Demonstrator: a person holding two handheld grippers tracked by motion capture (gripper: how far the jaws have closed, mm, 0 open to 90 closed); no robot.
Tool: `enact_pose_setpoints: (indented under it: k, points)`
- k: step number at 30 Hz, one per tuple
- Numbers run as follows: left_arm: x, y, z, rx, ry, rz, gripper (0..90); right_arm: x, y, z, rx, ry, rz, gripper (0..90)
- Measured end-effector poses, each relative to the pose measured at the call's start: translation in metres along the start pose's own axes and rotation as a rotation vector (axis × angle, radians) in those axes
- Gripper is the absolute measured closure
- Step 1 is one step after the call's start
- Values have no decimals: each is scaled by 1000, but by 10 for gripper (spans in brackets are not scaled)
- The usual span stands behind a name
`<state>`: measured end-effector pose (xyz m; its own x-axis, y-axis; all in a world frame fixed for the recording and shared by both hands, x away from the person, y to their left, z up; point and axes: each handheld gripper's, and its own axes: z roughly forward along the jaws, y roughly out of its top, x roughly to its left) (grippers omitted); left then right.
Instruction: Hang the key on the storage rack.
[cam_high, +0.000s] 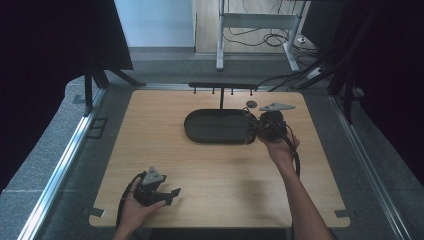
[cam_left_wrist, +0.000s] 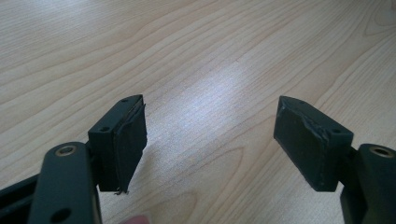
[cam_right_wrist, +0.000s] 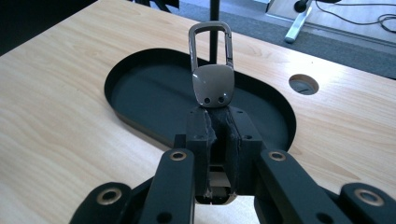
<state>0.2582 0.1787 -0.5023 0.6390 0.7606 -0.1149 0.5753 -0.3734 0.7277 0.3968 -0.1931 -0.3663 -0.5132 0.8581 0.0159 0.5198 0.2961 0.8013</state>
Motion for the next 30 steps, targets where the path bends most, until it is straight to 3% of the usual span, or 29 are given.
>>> enact_pose_setpoints:
  k: [30]
  points:
    - [3, -1, -2, -3, -3, -11, 264, -29, 16, 35, -43, -97, 95, 809]
